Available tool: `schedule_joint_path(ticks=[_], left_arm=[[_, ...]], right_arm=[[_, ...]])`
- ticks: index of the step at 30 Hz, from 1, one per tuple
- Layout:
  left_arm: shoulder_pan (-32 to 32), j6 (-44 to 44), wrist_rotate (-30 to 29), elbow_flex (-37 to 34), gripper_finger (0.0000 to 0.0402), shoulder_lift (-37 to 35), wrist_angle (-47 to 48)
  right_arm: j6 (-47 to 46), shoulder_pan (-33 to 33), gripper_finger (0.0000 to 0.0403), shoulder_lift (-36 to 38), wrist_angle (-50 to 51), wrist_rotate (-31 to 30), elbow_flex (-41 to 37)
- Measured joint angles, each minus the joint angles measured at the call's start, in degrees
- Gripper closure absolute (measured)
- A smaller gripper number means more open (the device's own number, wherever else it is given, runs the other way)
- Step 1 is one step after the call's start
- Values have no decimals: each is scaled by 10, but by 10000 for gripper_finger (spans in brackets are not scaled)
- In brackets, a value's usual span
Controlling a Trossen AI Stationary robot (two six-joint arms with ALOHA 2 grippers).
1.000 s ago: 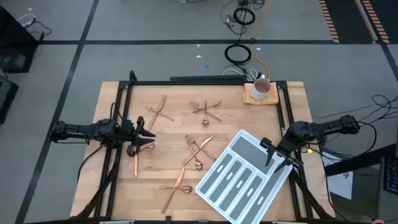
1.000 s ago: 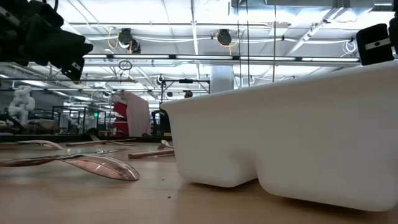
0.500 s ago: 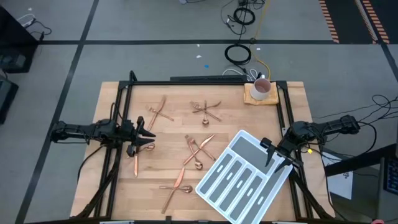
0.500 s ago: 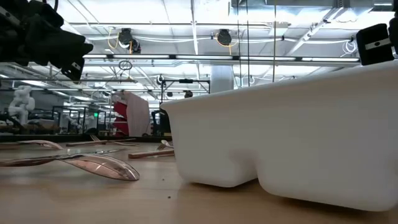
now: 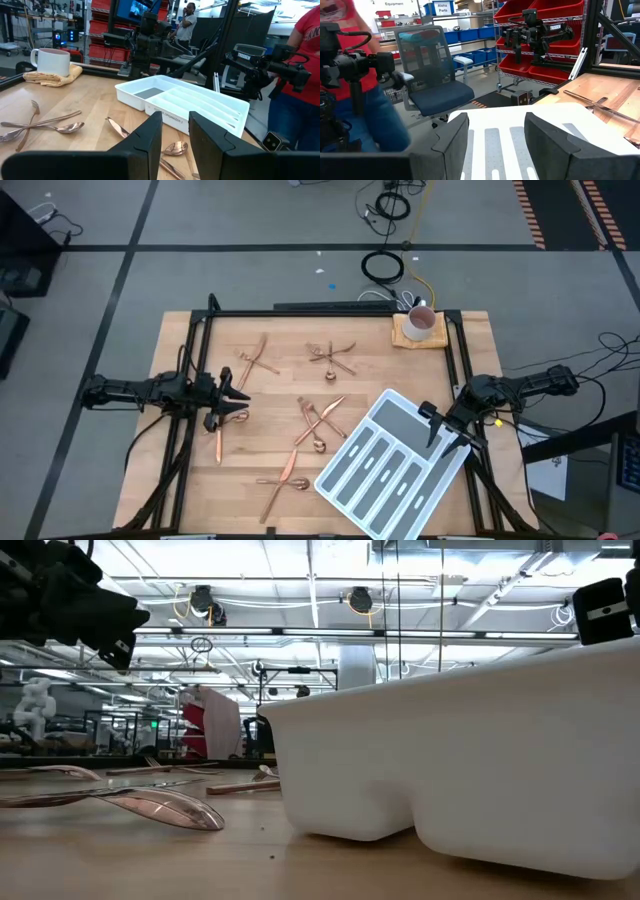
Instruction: Sort silverware
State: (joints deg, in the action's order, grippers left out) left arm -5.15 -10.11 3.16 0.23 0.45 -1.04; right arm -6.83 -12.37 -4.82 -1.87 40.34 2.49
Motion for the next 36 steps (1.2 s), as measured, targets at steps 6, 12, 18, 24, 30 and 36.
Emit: schedule_joint_path(ticks=[6,12,18,24,30,36], left_arm=[[0,0,0,0,300,0,0],[0,0,0,0,300,0,0],[0,0,0,0,300,0,0],[0,0,0,0,300,0,0],[0,2,0,0,300,0,0],[0,60,-15,0,300,0,-11]], right_arm=[[0,0,220,0,0,0,0],[3,0,220,0,-1,0,0],[30,0,220,-1,-34,-18,0],[-46,0,220,-4,-45,-169,0],[-130,0,220,-5,-194,-463,0],[-155,0,220,-4,-302,-609,0]])
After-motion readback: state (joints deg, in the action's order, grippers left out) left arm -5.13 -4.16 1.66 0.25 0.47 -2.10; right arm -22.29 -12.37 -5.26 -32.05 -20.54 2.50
